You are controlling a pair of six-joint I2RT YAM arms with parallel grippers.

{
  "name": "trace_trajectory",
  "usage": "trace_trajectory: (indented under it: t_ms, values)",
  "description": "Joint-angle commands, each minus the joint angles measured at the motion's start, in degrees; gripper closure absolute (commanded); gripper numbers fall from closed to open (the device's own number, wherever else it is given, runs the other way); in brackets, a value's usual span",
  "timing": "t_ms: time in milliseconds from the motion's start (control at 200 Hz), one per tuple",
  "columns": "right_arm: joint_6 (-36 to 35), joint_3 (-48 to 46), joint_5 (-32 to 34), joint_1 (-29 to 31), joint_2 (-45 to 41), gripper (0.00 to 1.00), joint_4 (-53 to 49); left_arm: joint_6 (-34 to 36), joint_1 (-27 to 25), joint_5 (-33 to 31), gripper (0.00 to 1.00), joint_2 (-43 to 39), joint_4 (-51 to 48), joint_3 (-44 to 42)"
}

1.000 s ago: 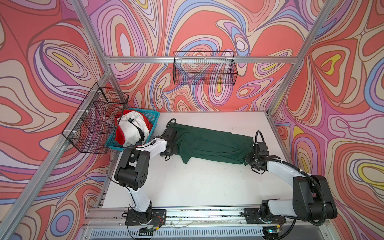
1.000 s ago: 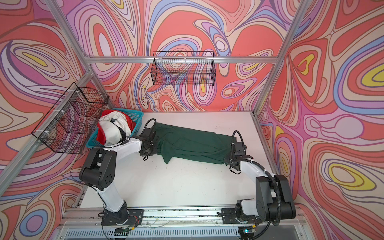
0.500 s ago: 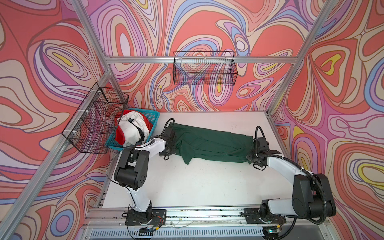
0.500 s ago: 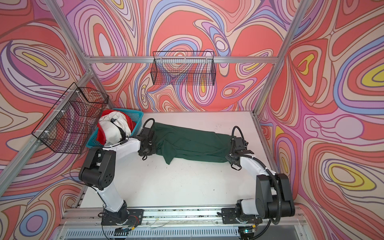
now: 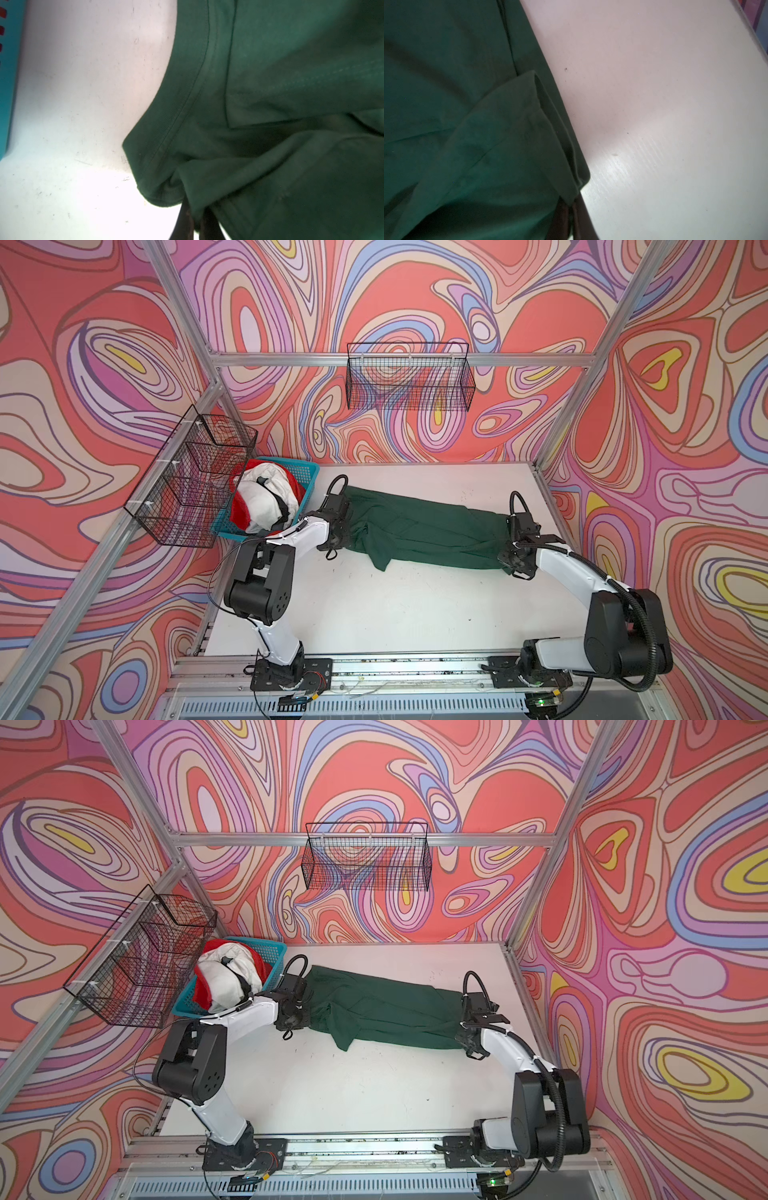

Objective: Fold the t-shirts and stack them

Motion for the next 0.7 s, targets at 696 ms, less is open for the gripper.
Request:
trace_trajectory:
  t_ms: [696]
  values:
    - [-0.83,-0.01,5.68,-0.49,7.51,0.62,-1.77,2.18,1.62,-1.4,1.0,4.03,-1.81,4.69]
